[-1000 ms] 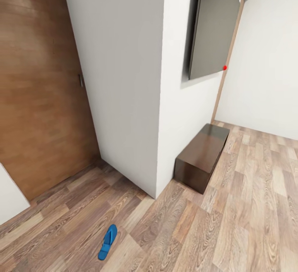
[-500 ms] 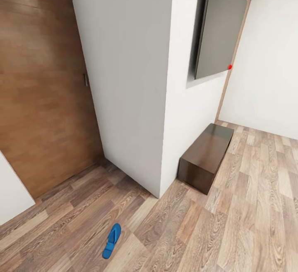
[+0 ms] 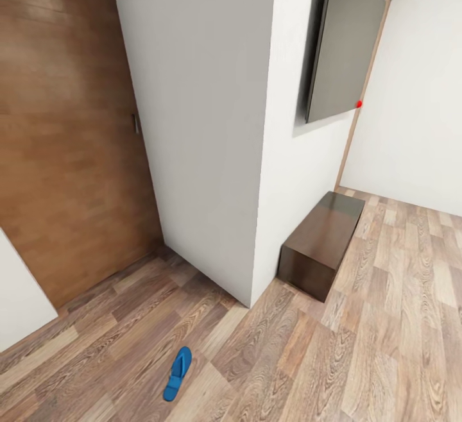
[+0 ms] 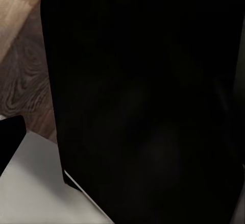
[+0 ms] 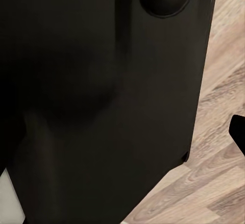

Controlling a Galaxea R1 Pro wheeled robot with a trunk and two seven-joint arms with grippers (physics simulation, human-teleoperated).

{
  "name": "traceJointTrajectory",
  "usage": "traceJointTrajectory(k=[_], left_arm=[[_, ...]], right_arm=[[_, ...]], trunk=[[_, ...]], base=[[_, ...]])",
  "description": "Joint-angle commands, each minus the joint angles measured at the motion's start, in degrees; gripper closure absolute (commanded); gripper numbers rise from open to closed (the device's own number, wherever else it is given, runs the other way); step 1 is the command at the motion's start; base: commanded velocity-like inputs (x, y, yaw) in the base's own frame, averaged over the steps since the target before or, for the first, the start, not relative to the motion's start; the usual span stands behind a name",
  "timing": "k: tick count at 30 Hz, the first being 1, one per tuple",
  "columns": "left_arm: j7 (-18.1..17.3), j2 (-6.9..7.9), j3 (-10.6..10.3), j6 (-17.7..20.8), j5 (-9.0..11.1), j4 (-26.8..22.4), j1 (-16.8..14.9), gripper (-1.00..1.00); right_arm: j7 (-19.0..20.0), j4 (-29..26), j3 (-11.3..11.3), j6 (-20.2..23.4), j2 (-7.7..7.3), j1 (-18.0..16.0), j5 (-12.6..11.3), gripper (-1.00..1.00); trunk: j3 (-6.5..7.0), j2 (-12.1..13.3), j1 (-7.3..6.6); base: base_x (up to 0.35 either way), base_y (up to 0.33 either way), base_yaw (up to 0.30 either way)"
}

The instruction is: In the bedroom, move the book from the bed onto either nightstand, and place the two sandals side by side next to the bed.

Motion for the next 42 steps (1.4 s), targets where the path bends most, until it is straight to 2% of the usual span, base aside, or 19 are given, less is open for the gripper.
traceJointTrajectory(k=[1,42], left_arm=[[-0.2,0.02,0.0,-0.2,0.0,0.0,0.0,-1.0],[-0.2,0.02,0.0,-0.2,0.0,0.0,0.0,-1.0]], right_arm=[[0.0,0.0,0.0,-0.2,0.0,0.0,0.0,-1.0],[0.0,0.0,0.0,-0.2,-0.05,0.0,0.1,-1.0]], trunk=[[-0.04,0.0,0.0],[-0.3,0.0,0.0]], base=[[0.0,0.043,0.0],[0.006,0.028,0.038]])
